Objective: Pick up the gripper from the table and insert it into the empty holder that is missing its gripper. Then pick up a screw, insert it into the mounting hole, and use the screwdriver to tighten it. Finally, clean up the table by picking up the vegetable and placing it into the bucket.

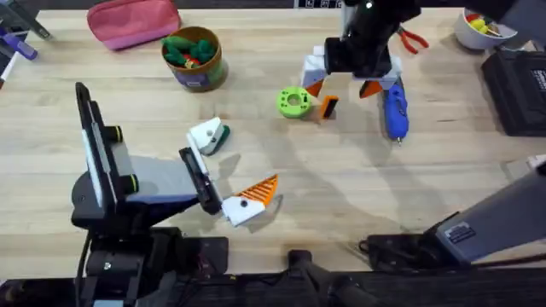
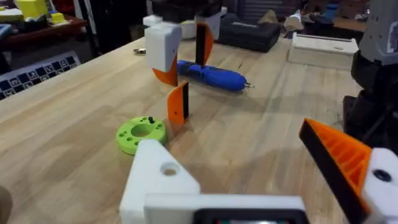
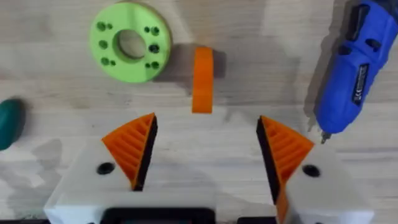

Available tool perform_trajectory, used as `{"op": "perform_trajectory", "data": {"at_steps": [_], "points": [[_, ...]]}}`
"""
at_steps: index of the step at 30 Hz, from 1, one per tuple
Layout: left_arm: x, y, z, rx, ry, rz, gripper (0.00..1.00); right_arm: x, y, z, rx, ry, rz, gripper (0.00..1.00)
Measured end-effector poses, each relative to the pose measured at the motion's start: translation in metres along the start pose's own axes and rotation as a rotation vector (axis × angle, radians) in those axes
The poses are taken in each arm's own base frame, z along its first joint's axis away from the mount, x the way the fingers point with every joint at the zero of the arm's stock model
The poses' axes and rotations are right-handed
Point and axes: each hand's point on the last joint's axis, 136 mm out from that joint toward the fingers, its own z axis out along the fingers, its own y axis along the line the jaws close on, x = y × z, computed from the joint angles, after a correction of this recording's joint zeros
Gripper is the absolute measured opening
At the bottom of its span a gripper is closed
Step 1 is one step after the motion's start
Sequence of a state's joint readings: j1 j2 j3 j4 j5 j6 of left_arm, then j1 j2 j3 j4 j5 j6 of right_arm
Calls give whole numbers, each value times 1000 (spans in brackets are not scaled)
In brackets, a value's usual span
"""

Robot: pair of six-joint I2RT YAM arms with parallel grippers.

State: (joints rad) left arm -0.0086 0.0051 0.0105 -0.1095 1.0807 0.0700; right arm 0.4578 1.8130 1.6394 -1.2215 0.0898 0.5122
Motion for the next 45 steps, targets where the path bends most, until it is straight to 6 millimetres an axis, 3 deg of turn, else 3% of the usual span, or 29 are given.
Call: {"op": "perform_trajectory", "data": {"at_steps": [1,5,22,29,41,45], "points": [[0,0,0,0,0,0,985,-4,-1,11,10,15,9,889],[0,0,0,0,0,0,985,-12,4,22,6,9,8,859],[0,0,0,0,0,0,985,-6,2,49,13,23,10,671],[0,0,0,0,0,0,985,-8,3,52,6,10,12,576],[0,0,0,0,0,0,985,-11,4,52,1,1,13,254],[0,0,0,0,0,0,986,-11,4,52,1,0,15,38]]}}
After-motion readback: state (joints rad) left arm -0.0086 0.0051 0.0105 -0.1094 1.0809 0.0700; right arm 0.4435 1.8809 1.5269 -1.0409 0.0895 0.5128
